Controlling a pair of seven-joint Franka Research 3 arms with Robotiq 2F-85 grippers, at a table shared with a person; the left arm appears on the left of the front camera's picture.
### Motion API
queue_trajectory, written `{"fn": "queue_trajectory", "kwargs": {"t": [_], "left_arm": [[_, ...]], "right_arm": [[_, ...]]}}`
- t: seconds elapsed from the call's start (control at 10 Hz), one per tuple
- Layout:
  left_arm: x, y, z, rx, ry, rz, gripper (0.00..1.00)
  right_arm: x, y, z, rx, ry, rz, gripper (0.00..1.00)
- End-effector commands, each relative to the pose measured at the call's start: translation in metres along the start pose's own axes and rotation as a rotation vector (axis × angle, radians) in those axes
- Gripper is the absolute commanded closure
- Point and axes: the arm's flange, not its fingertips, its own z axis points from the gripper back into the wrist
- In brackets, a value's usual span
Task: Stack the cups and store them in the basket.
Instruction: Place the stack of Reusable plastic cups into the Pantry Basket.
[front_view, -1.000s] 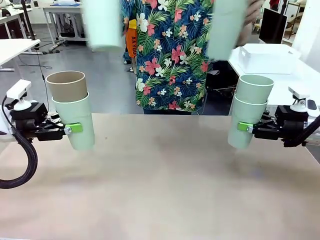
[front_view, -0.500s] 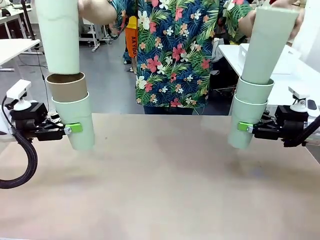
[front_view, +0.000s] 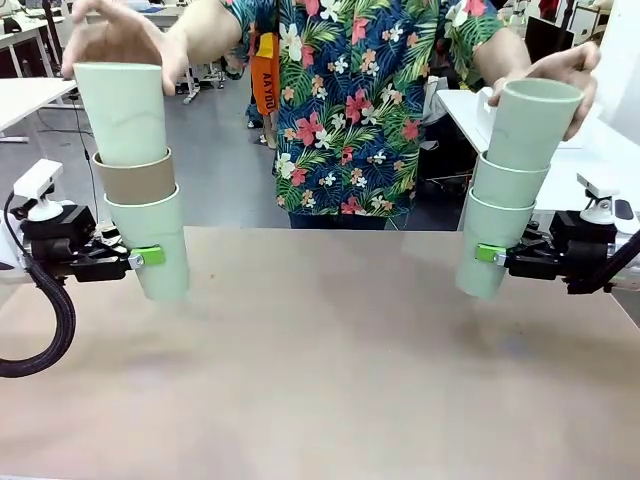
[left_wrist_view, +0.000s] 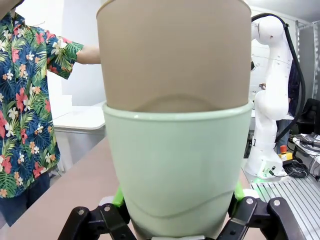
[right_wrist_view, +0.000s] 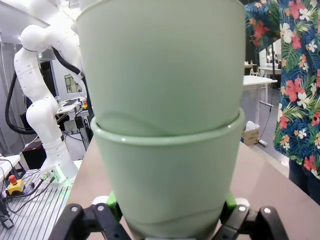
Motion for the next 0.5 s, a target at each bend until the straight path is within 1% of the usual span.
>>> {"fn": "queue_trajectory", "kwargs": {"t": [0.0,0.4], "left_arm": [[0.0025,-0.0004,0.0007,0.001,-0.010,-0.004,0.14],[0.0025,-0.0004,0.0007,0.001,-0.010,-0.004,0.14]], "right_arm": [[0.0031,0.0004,0.0003,-0.001,-0.005,0.011,0.14],[0.0031,0.0004,0.0003,-0.001,-0.005,0.011,0.14]]}}
